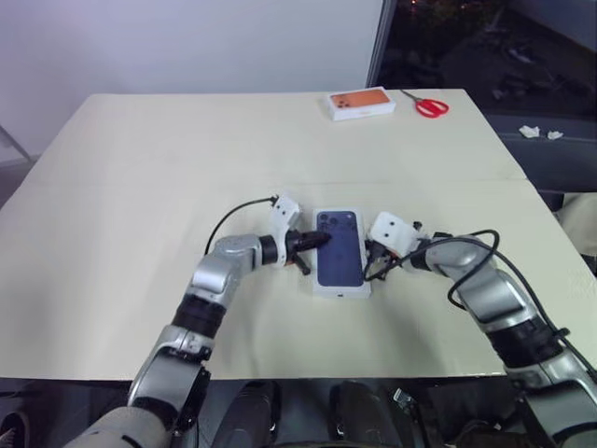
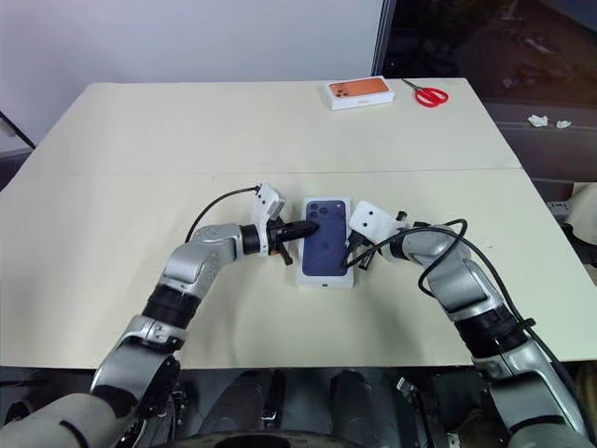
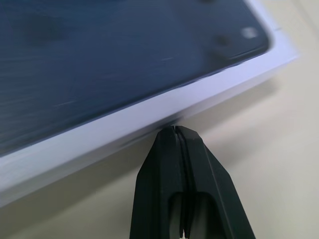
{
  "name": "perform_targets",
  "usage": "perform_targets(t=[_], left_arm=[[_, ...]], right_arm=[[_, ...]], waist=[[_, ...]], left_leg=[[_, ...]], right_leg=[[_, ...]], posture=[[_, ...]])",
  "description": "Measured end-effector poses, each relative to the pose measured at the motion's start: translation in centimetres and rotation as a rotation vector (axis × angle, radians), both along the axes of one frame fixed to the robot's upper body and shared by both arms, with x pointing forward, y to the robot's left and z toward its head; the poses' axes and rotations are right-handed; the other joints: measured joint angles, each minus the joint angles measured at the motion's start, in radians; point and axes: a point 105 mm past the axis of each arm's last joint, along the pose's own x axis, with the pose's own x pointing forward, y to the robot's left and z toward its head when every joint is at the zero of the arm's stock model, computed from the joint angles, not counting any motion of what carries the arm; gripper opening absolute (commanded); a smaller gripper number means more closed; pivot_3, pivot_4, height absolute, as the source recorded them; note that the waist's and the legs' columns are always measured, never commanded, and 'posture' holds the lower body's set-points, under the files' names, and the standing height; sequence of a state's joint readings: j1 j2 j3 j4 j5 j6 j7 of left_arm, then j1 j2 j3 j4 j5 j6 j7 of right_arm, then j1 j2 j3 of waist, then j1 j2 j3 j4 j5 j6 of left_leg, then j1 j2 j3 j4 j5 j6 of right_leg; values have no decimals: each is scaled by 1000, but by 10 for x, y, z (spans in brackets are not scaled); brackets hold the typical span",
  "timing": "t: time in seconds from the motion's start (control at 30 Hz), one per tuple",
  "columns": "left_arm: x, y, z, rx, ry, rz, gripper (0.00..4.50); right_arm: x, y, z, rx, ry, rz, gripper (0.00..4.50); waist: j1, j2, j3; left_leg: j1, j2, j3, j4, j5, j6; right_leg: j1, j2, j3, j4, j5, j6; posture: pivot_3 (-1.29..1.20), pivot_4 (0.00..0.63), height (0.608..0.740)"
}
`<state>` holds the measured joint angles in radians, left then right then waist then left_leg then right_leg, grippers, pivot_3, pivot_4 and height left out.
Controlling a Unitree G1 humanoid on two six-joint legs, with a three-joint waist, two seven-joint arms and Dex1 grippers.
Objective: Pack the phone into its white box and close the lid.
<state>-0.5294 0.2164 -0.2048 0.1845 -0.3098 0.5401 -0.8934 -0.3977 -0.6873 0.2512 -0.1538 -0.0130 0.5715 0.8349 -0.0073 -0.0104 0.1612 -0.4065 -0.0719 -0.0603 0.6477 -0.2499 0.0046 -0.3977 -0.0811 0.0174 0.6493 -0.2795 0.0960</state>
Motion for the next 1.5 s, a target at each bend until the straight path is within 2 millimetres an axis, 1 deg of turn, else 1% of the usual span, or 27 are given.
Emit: perform_targets(t=[0.07, 0.17, 0.23, 0.37, 0.43, 0.47, 0.53, 0.6, 0.67, 0.7, 0.73, 0.83, 0.9, 0.93, 1.0, 1.07, 1.1, 1.13, 1.17, 1.2, 1.23, 1.27, 1.3, 1.33, 1.4, 1.43, 1.5], left_arm=[[-12, 3, -2, -2, 14, -32, 0], [-19, 4, -2, -3, 24, -43, 0], [-20, 5, -2, -7, 26, -37, 0], [-19, 2, 2, -30, 41, -22, 0], [-15, -1, 7, -63, 51, 3, 0], [-11, -2, 14, -92, 43, 21, 0], [-5, -4, 26, -144, 31, 36, 0], [-5, -4, 28, -142, 24, 32, 0], [-9, -2, 17, -104, 37, 25, 0], [-14, -2, 7, -82, 59, 16, 0], [-19, 0, -2, -71, 61, 10, 0], [-23, 2, -6, -40, 29, 1, 0], [-24, 2, -8, -40, 31, 2, 0], [-24, 3, -8, -43, 38, 3, 0], [-24, 4, -7, -54, 58, 5, 538], [-23, 4, -3, -72, 66, -2, 1275], [-21, 4, 1, -81, 70, -4, 1853], [-18, 7, 5, -85, 65, 8, 2282], [-15, 16, 8, -78, 56, 32, 2875], [-10, 29, 12, -74, 40, 73, 3328], [-4, 44, 17, -67, 20, 120, 3903], [-1, 53, 21, -64, 5, 147, 4406], [-1, 61, 26, -62, -9, 156, 4500], [-1, 73, 33, -60, -25, 164, 4500], [-3, 97, 47, -51, -62, 178, 4500], [-6, 112, 54, -41, -89, 190, 4500], [-12, 131, 57, -13, -103, 212, 4500]], right_arm=[[-7, 0, 0, 5, 26, 25, 31], [-6, -4, 4, -1, 19, 24, 31], [0, -6, 14, 4, -17, 11, 31], [19, -8, 52, 62, -143, -35, 31], [22, -1, 62, 119, -160, -29, 31], [20, 5, 63, 147, -151, -18, 31], [16, 15, 61, 173, -126, 11, 31], [9, 19, 53, 159, -105, 37, 31], [-1, 20, 35, 137, -45, 56, 31], [-8, 17, 20, 124, 2, 59, 31], [-17, 15, 14, 107, 2, 81, 31], [-29, 9, 8, 63, 3, 116, 31], [-31, 9, 7, 66, 7, 117, 31], [-31, 9, 7, 73, 11, 115, 31], [-30, 10, 9, 101, 27, 106, 0], [-27, 16, 11, 173, 69, 88, 545], [-27, 20, 12, 209, 92, 89, 877], [-27, 23, 14, 233, 107, 95, 1312], [-27, 25, 17, 255, 112, 99, 1901], [-24, 23, 23, 275, 105, 95, 2371], [-21, 19, 29, 288, 90, 80, 2914], [-19, 16, 34, 298, 80, 69, 3452], [-18, 13, 38, 312, 77, 66, 3931], [-18, 11, 43, 325, 74, 73, 4464], [-19, 4, 50, 335, 78, 79, 4464], [-19, -2, 53, 333, 84, 81, 4464], [-21, -12, 58, 328, 91, 80, 4464]], waist=[[-6, 0, 0], [-3, 0, 0], [-3, 0, 0], [-2, 0, 0], [-1, 0, 1], [1, -1, 1], [1, -1, 1], [1, -1, 1], [-1, -1, 1], [0, -1, 1], [1, 0, 0], [0, -1, -2], [0, -2, -3], [0, -2, -3], [-1, -2, -3], [-4, -2, -3], [-4, -2, -3], [-4, -2, -2], [-6, -2, -2], [-7, -2, -2], [-5, -2, -2], [-3, -2, -2], [-2, -2, -2], [-1, -2, -1], [-2, -2, -1], [-2, -1, -1], [-2, 0, -1]], left_leg=[[0, 0, 0, 0, 0, 0], [0, 0, 0, 0, 0, 0], [0, 0, 0, 0, 0, 0], [-1, 0, 0, 0, 0, 0], [-2, 0, 0, 0, 0, 0], [-2, 0, 0, 0, 0, 0], [-2, 0, 0, 0, 0, 0], [-2, -1, 0, 0, 0, 0], [-2, -1, 0, 0, 0, 0], [-2, -1, 0, 0, 0, 0], [-2, -1, 0, 0, 0, 0], [4, 0, -1, -1, -1, 1], [9, 0, -1, -2, -2, 2], [9, 0, -1, -2, -2, 2], [8, 0, -1, -2, -2, 2], [7, 0, -1, -2, -2, 2], [6, 0, -1, -2, -2, 2], [3, 0, -1, -1, -2, 2], [0, 0, -1, -1, -1, 1], [-2, 0, -1, -1, -1, 1], [-3, 0, 0, -1, -1, 0], [-3, 0, 0, -1, -1, 0], [-4, 0, 0, -1, -1, 0], [-4, 0, 0, -1, -1, 0], [-4, 0, 0, -1, -1, 0], [-4, 0, 0, -1, -1, 0], [-4, 0, 0, -1, -1, 1]], right_leg=[[0, 0, 0, 0, 0, 0], [0, 0, 0, 0, 0, 0], [0, -1, 0, 0, 0, 0], [-2, -1, 0, 0, 0, 0], [-2, -1, 0, 0, 0, 0], [-2, -1, 0, 0, 0, 0], [-2, -1, 0, 0, 0, 0], [-2, -1, 0, 0, 0, 0], [-2, -1, 0, 0, 0, 0], [-2, -1, 0, 0, 0, 0], [-2, -2, 0, 0, 0, 0], [5, -1, -1, -2, 0, 0], [10, -2, -1, -4, 0, 0], [11, -2, -1, -4, -1, 0], [10, -2, -1, -4, -1, 0], [8, -1, -1, -3, -1, 1], [6, -1, -1, -2, -1, 1], [3, -1, -1, -1, -1, 1], [0, -1, 0, 0, -1, 1], [-4, -1, 0, 0, -1, 1], [-5, -1, 0, 1, -1, 1], [-5, -1, 0, 1, -1, 1], [-5, -1, 0, 0, 0, 1], [-5, -2, 0, 0, 0, 1], [-5, -2, 0, 0, 0, 0], [-5, -2, 0, 0, 0, 0], [-5, -2, 0, -1, -1, 0]], posture=[[0, 150, 740], [0, 150, 740], [0, 150, 740], [0, 150, 740], [0, 150, 740], [0, 150, 740], [0, 150, 740], [0, 150, 740], [0, 150, 740], [0, 150, 740], [0, 150, 740], [0, 150, 740], [0, 150, 740], [0, 150, 740], [0, 150, 740], [0, 150, 740], [0, 150, 740], [0, 150, 740], [0, 150, 740], [0, 150, 740], [0, 150, 740], [0, 150, 740], [0, 150, 740], [0, 150, 740], [0, 150, 740], [0, 150, 740], [0, 150, 740]])
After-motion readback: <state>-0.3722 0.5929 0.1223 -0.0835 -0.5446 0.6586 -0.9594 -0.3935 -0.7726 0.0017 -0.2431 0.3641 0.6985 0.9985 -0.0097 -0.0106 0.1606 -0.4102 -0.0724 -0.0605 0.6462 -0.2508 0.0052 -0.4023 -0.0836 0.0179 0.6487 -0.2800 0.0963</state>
